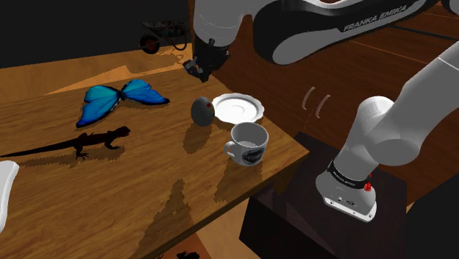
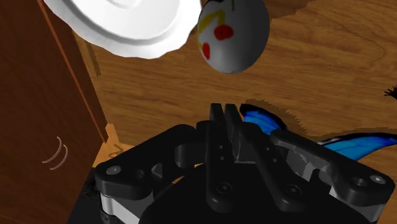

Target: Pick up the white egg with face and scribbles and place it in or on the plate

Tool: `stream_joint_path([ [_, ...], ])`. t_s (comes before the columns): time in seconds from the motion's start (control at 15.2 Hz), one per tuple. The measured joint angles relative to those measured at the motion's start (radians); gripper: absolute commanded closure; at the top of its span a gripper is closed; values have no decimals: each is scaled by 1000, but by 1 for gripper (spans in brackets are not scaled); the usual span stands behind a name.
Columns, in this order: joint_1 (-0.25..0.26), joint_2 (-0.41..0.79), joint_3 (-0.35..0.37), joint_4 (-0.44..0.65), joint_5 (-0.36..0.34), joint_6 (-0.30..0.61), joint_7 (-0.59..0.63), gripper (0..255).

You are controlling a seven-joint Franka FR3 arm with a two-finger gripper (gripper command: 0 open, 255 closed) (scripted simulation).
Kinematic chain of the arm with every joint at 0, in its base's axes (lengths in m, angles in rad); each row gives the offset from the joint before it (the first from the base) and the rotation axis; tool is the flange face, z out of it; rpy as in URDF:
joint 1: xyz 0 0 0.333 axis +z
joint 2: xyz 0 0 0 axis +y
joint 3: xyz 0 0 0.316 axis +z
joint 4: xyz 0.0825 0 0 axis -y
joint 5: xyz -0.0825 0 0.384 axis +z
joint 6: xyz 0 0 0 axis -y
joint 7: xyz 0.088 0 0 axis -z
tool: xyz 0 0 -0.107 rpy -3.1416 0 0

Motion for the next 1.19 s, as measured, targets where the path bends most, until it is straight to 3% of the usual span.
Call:
stream_joint_path([
  [0.07, 0, -34, -15, -34, 9, 11, -18, 255],
  [0.13, 0, -34, -16, -34, 9, 11, -19, 0],
  [0.66, -14, 71, 53, -73, -61, 58, 188, 0],
  [1.19, -36, 120, 45, -110, -111, 134, 231, 0],
])
